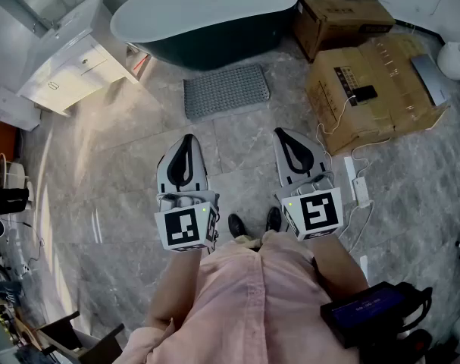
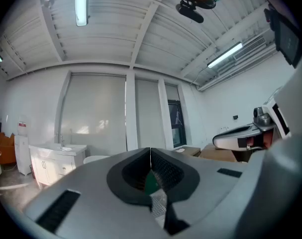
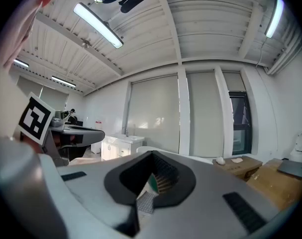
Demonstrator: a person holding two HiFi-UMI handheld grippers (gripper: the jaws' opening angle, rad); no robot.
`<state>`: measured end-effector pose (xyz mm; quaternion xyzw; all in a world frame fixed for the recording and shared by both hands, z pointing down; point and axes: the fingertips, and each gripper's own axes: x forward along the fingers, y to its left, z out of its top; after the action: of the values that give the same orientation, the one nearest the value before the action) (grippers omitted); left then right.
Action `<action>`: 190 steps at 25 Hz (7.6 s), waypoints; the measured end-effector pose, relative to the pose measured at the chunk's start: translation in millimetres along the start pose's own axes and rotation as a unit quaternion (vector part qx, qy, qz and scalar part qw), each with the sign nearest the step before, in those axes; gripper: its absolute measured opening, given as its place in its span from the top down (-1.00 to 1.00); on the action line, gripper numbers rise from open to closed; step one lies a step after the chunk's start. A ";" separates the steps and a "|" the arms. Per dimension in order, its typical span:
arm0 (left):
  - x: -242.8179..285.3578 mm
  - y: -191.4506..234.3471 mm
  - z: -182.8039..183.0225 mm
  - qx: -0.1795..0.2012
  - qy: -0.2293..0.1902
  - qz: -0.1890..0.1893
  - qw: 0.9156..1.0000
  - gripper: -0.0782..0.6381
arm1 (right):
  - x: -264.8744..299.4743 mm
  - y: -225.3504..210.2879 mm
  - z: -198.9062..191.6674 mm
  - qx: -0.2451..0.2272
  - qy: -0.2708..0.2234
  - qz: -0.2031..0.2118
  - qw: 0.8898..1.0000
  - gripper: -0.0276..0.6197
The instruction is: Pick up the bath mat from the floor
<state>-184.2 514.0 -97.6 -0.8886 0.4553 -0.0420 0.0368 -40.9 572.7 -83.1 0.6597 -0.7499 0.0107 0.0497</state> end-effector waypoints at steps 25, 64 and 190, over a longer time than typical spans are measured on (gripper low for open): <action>20.6 -63.9 -7.7 0.026 0.025 0.013 0.999 0.70 | -20.4 -78.6 -23.4 0.031 -0.007 0.000 1.000 0.86; 205.7 153.4 -44.3 0.008 0.012 -0.010 1.000 0.70 | 244.2 -51.2 7.9 0.010 -0.001 -0.028 1.000 0.86; 514.5 329.9 -355.9 -0.077 0.261 0.092 0.958 0.70 | 580.8 -281.9 -308.5 0.063 0.238 -0.046 0.968 0.85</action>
<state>-189.2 -105.9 243.0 -0.8011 0.5310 -0.2332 -0.1482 184.4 -12.5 261.4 0.6735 -0.6833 0.2120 0.1858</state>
